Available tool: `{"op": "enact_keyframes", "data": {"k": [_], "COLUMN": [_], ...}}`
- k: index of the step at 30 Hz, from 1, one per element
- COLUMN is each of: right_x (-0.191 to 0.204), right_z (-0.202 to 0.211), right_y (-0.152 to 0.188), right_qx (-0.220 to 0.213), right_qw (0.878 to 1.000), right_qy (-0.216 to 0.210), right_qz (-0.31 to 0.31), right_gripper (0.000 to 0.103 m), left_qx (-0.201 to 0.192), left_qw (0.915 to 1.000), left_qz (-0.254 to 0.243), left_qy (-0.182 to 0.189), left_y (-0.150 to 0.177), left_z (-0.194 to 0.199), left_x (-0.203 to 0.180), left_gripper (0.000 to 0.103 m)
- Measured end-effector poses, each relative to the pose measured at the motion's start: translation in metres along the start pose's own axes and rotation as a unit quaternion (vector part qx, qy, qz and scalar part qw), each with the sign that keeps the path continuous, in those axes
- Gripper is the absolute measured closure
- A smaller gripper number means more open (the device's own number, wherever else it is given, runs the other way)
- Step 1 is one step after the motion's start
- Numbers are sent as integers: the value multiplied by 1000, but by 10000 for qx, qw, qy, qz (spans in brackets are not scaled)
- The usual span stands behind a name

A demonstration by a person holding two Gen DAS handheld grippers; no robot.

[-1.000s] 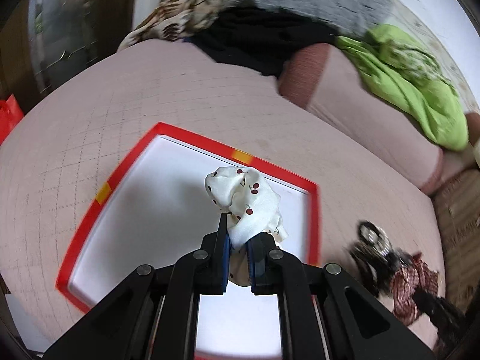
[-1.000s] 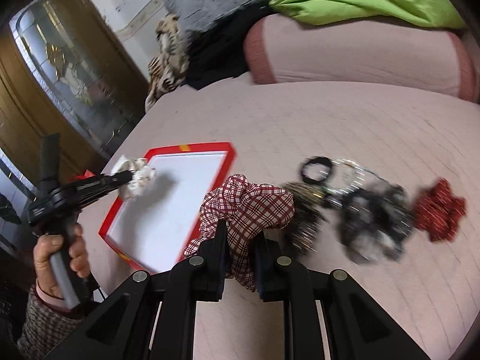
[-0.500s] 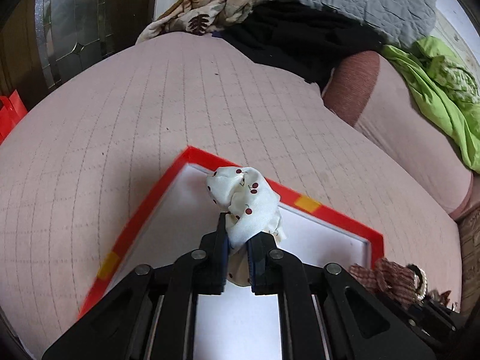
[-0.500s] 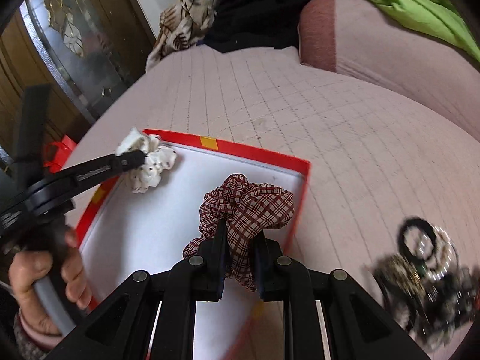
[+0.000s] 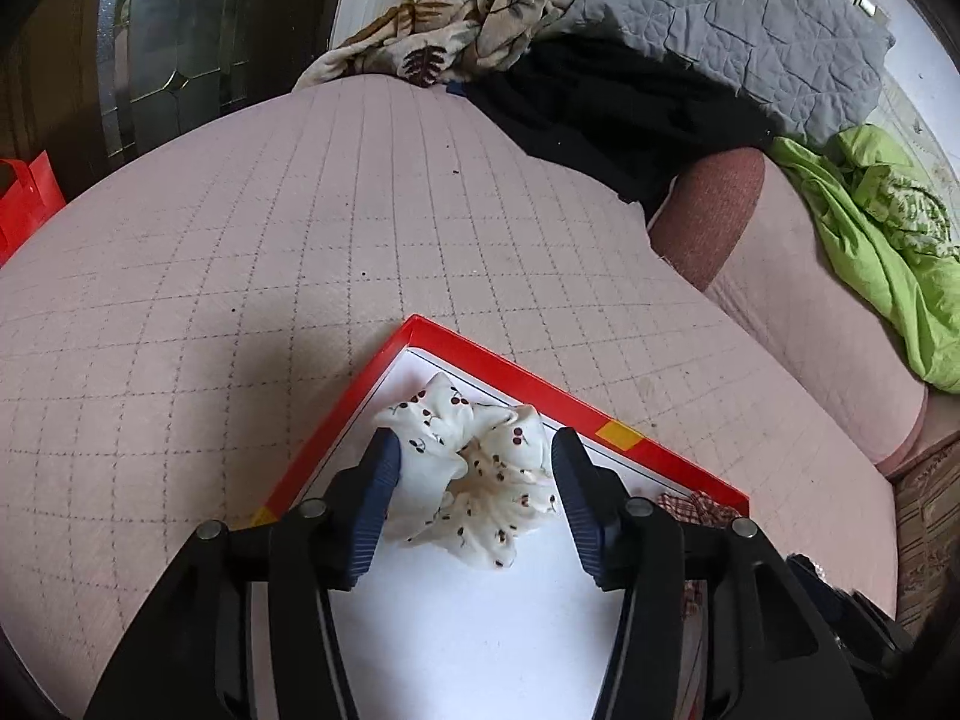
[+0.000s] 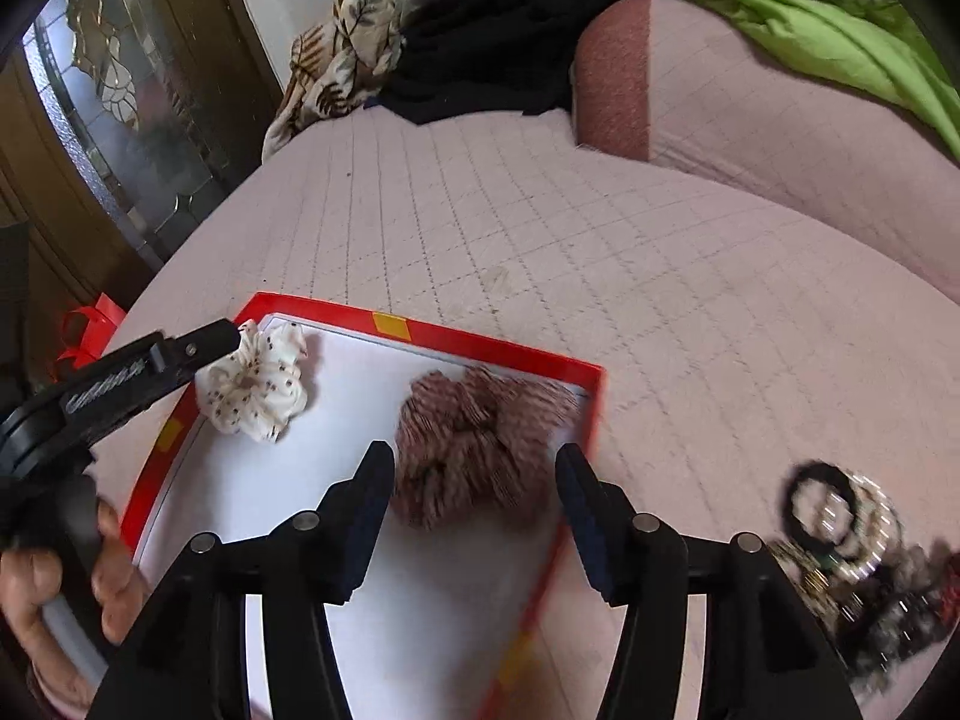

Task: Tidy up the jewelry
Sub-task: 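Move both open tools back toward the remaining accessories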

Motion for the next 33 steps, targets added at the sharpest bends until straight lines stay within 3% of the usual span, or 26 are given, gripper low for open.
{"op": "enact_keyframes", "data": {"k": [6, 10, 16, 20, 24, 30, 33], "right_x": [-27, -65, -144, -195, -226, -254, -270], "right_z": [67, 114, 176, 210, 226, 226, 223], "right_y": [54, 104, 164, 191, 201, 188, 177], "right_qx": [-150, -242, -348, -527, -681, -908, -1030], "right_qw": [9998, 9987, 9909, 9829, 9793, 9773, 9752], "right_qy": [8, 288, 933, 1163, 1194, 1035, 991], "right_qz": [-165, -354, -902, -1329, -1489, -1610, -1690], "right_gripper": [42, 42, 42, 42, 42, 39, 31], "left_qx": [-199, -260, -413, -207, 157, 653, 733], "left_qw": [9995, 9983, 9923, 9874, 9799, 9705, 9644], "left_qz": [-251, -527, -1049, -1262, -1546, -1920, -2199], "left_qy": [5, 65, 506, 930, 1248, 1303, 1277], "left_y": [17, 36, 75, 113, 150, 189, 200], "left_z": [24, 41, 83, 104, 109, 97, 91], "left_x": [-8, -26, -77, -110, -146, -197, -224], "left_gripper": [51, 51, 47, 46, 46, 45, 35]}}
Point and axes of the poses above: each gripper's, at about its wrist camera, not at the fingertips, and z roughly against the way its jaws point, x to its left, y to its underside, the point moved 4 cm from there along -z, roughly the way its jaws point, and after that the axes turned 7 degrees about -y, right-handed, at the moved point
